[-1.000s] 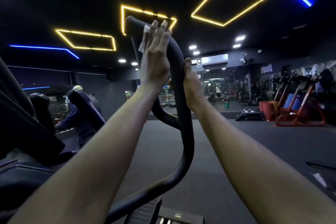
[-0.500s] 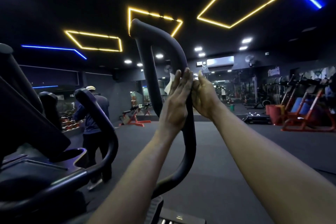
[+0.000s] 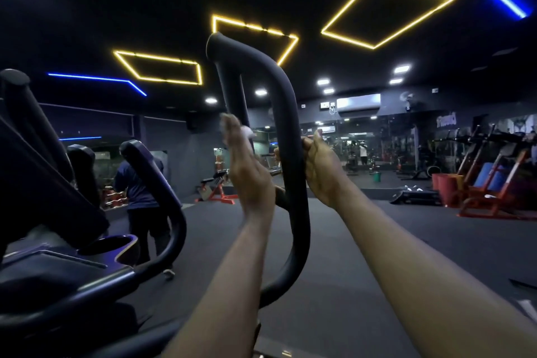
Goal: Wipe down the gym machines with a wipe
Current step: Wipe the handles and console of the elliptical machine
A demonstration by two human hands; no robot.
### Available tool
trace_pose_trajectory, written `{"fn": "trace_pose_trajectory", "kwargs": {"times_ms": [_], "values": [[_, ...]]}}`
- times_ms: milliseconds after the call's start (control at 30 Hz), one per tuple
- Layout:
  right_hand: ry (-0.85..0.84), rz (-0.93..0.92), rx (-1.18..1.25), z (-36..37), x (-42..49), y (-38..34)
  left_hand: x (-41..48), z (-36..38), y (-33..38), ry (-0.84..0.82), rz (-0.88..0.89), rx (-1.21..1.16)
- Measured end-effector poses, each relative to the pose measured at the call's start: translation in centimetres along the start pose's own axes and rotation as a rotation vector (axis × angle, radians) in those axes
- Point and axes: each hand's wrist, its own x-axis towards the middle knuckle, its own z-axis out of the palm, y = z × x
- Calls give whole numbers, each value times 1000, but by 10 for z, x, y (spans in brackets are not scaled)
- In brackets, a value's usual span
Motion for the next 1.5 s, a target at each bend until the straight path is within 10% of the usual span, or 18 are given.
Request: {"fn": "trace_pose_trajectory", "kwargs": {"times_ms": [133,300,833,1167,1500], "values": [[140,-67,-102,17,5,16,101,4,-4,226,-69,-27],[173,-94,-93,19,10,25,119,22,-26,-35,121,139],[204,-212,-78,30,3,29,-101,-31,-50,-444,-36,262],[48,-46,-241,2,-4,12,-107,1,-3,-313,-202,140],[28,-101,-331,1,-28,14,-162,-38,-17,-617,-174,140]]}}
